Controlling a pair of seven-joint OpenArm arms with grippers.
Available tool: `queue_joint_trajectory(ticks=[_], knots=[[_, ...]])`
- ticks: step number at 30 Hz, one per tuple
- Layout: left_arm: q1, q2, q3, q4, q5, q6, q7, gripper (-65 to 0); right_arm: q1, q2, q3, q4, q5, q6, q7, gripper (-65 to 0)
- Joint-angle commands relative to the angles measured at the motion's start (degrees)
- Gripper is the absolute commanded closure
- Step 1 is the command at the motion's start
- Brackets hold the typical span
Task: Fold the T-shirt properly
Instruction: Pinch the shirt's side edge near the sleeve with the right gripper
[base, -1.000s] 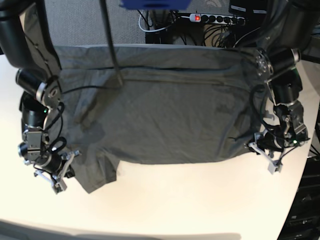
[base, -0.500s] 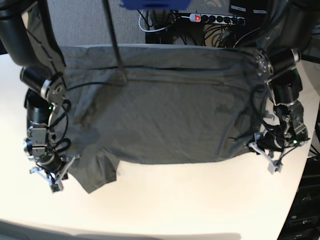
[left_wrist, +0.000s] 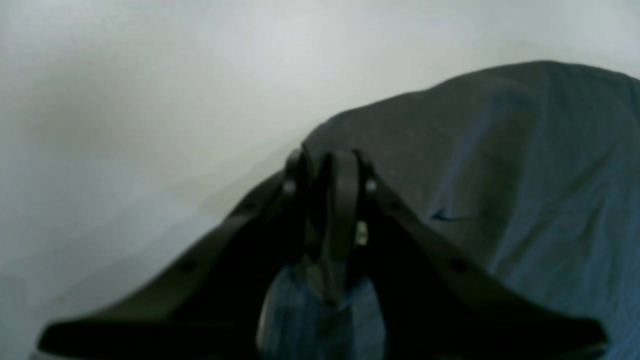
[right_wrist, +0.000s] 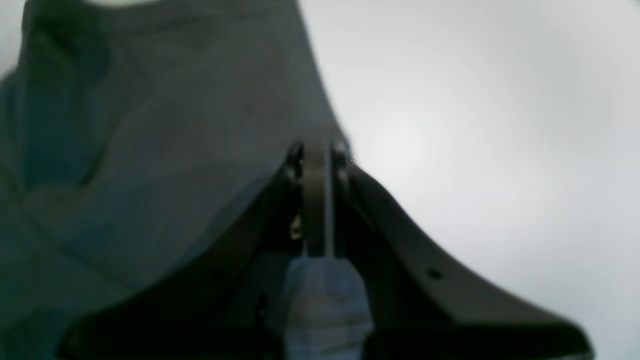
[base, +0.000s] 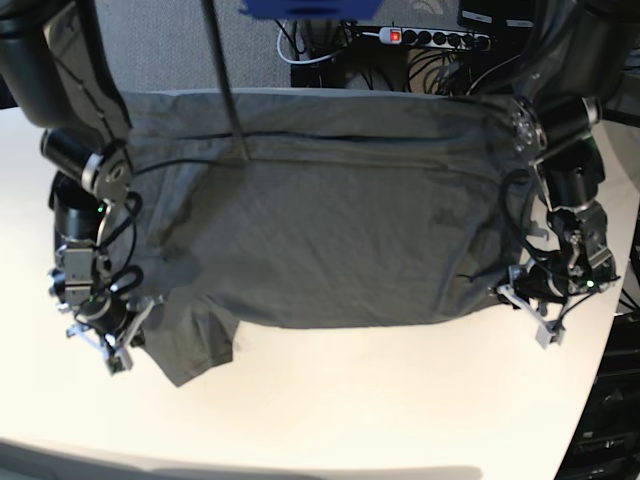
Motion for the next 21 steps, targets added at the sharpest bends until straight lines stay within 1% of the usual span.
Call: queue_joint_trajectory(ticks=[1, 5, 7, 10, 13, 15, 21], knots=[[-1.0, -0.3, 0.0, 0.4, 0.7, 0.1, 1.1, -8.2, 2.1, 0.7, 0.0, 1.0, 0.6, -0.1, 1.1, -4.5], [-1.0, -0.3, 0.0, 0.4, 0.7, 0.1, 1.1, -8.2, 2.0, 1.1, 0.0, 0.8, 0.6, -0.1, 1.1, -15.5], [-1.0, -0.3, 0.0, 0.4, 0.7, 0.1, 1.1, -8.2, 1.5, 1.2, 0.0, 1.1, 0.6, -0.1, 1.3, -19.0], [-1.0, -0.3, 0.0, 0.4, 0.7, 0.1, 1.1, -8.2, 1.4, 2.2, 0.0, 1.1, 0.6, -0.1, 1.4, -19.7], [-1.0, -0.3, 0.0, 0.4, 0.7, 0.1, 1.1, -8.2, 1.4, 2.4, 0.0, 1.1, 0.6, -0.1, 1.4, -19.9], [-1.0, -0.3, 0.0, 0.4, 0.7, 0.1, 1.1, -8.2, 1.4, 3.4, 0.0, 0.8, 0.6, -0.1, 1.5, -20.2], [-1.0, -0.3, 0.0, 0.4, 0.7, 0.1, 1.1, -8.2, 1.5, 3.7, 0.0, 0.7, 0.6, 0.0, 1.5, -20.2]])
